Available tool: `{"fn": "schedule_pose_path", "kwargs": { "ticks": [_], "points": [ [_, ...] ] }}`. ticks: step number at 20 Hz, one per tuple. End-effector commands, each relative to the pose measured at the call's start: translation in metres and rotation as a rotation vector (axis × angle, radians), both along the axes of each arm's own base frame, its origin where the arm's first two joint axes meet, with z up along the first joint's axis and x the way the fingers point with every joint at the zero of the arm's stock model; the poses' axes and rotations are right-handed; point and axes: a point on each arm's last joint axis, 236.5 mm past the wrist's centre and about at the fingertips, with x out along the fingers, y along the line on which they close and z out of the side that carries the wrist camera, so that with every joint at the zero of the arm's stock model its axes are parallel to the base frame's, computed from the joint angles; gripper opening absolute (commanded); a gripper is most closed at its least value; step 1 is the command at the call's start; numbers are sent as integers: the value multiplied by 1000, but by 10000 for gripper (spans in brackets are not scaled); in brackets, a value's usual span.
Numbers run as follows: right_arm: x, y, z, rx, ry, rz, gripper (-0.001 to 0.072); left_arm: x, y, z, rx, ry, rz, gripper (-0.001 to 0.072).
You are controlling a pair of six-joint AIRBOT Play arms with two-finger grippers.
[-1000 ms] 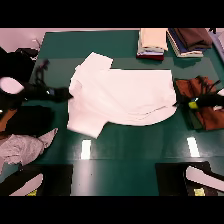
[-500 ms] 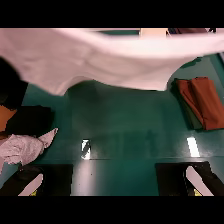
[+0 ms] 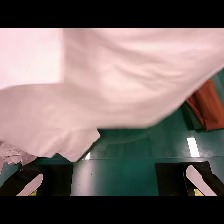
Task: Fold the shirts.
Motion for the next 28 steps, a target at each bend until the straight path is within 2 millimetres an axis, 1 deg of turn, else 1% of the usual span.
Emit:
{"fn": "schedule_pose_path", "kwargs": {
  "ticks": [1,2,3,4,5,6,7,8,9,10,11,12,14,15,16,17,19,21,24,26,28],
  "points": [
    [49,2,-82,69,278,62,20,77,-6,-124,42,359,-1,28],
    [65,-2,-122,69,392,45,21,97,-11,-164,43,465,-16,29],
    [79,-4,-167,55,513,34,21,116,-14,-207,44,570,-23,28],
    [89,-4,-208,42,621,36,21,129,-18,-245,41,661,-33,29],
    [97,0,-251,42,728,49,21,141,-20,-282,43,746,-34,28],
    [102,4,-287,51,815,63,20,151,-21,-319,46,830,-36,29],
    [108,7,-322,68,891,73,21,162,-22,-351,49,897,-34,28],
    [114,7,-350,83,944,73,21,174,-22,-375,51,933,-29,28],
    [123,6,-374,96,980,68,21,190,-22,-396,43,947,-18,28],
    [133,4,-391,103,998,63,21,204,-20,-411,27,948,-3,28],
    [144,2,-401,107,1002,59,21,216,-17,-424,11,952,10,27],
    [157,-1,-406,108,995,54,21,224,-13,-435,2,964,19,28],
    [179,-5,-403,103,965,53,21,232,2,-446,-9,993,38,27],
    [186,-6,-396,96,950,56,21,231,7,-447,-15,1002,34,28],
    [188,-7,-390,89,944,60,20,228,10,-447,-15,1014,10,28],
    [187,-8,-388,75,949,64,21,219,10,-449,-10,1047,-21,28],
    [172,-10,-393,78,989,67,20,192,13,-462,47,1151,-76,28],
    [152,-7,-408,90,1037,65,21,167,9,-478,63,1249,-113,28],
    [123,-2,-438,113,1097,54,21,147,6,-507,56,1334,-122,28],
    [108,0,-456,125,1126,45,21,134,6,-527,49,1382,-118,28],
    [96,2,-468,134,1152,41,22,126,6,-539,46,1414,-113,29]
  ]
}}
